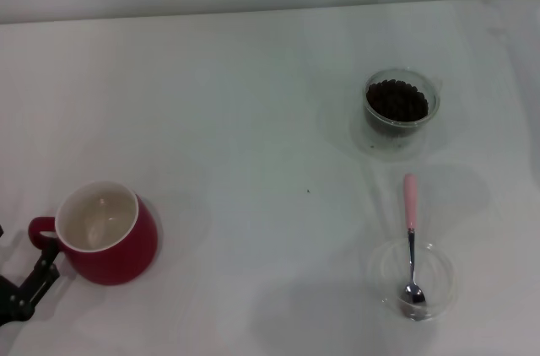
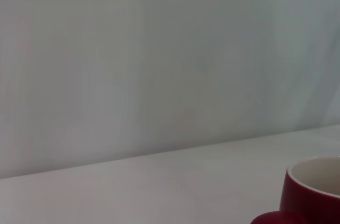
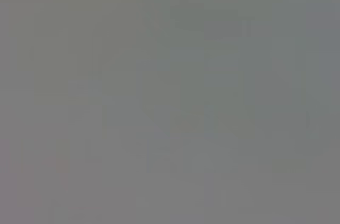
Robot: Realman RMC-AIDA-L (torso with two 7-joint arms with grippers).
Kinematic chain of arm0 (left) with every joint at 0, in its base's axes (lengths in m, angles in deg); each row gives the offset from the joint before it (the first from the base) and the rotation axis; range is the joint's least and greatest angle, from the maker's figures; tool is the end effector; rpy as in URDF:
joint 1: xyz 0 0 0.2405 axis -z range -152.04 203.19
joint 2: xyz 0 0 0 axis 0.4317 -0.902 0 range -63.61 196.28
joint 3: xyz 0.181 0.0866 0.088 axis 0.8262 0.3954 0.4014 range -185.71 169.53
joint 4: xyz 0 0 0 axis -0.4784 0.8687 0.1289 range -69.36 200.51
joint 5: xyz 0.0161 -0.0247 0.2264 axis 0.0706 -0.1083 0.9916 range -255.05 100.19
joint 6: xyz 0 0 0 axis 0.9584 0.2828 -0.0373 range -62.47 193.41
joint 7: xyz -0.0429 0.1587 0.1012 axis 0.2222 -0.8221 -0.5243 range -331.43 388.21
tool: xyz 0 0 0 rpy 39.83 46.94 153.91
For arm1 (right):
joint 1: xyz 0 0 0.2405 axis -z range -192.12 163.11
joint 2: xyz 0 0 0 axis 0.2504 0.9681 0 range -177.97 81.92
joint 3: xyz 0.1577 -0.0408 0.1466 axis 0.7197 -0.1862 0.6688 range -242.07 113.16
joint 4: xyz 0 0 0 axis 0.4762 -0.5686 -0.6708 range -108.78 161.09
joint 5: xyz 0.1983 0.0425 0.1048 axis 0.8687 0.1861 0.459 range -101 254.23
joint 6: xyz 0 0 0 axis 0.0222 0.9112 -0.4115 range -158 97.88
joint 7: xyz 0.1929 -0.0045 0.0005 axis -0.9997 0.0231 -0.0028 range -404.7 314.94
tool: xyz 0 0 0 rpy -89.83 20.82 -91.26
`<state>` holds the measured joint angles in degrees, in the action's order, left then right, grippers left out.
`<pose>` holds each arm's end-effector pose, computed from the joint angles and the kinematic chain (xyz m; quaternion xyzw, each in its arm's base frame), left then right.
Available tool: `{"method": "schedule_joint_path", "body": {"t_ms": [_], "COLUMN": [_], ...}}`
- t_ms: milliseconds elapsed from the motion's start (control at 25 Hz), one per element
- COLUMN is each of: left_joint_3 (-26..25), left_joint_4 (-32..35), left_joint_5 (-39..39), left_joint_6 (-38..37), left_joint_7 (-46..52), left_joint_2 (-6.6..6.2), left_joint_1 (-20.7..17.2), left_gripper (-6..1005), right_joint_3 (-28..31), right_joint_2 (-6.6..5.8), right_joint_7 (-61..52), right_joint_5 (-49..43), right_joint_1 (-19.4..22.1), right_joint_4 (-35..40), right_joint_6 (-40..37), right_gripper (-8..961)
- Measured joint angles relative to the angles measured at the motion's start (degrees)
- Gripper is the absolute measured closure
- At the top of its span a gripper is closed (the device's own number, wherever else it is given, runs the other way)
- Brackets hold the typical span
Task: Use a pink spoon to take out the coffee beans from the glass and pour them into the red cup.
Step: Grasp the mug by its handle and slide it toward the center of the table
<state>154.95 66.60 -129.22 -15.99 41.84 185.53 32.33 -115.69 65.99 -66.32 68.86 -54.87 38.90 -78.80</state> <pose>-0.3541 0.2224 -0.0550 -0.7983 -0.2321 -0.2475 0.4976 0.2912 0.4873 0.1342 -0.5457 0.2940 0.3746 0.6895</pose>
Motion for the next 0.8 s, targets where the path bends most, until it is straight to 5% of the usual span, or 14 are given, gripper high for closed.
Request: {"method": "schedule_joint_path", "body": {"t_ms": [800], "left_joint_3": [-0.01], "left_joint_4": [0.11], "left_joint_5": [-0.08], "left_joint_6": [2.45], "left_joint_7": [-0.42], "left_joint_2": [0.04], "left_joint_1": [2.42], "left_gripper": [253], "right_joint_3": [0.00], "right_joint_2": [-0.12], "right_joint_7": [0.00], "right_joint_5": [0.03], "right_joint_1": [0.56], "right_joint_4": [0.00], "right_joint_6": [-0.04], "right_gripper": [83]}}
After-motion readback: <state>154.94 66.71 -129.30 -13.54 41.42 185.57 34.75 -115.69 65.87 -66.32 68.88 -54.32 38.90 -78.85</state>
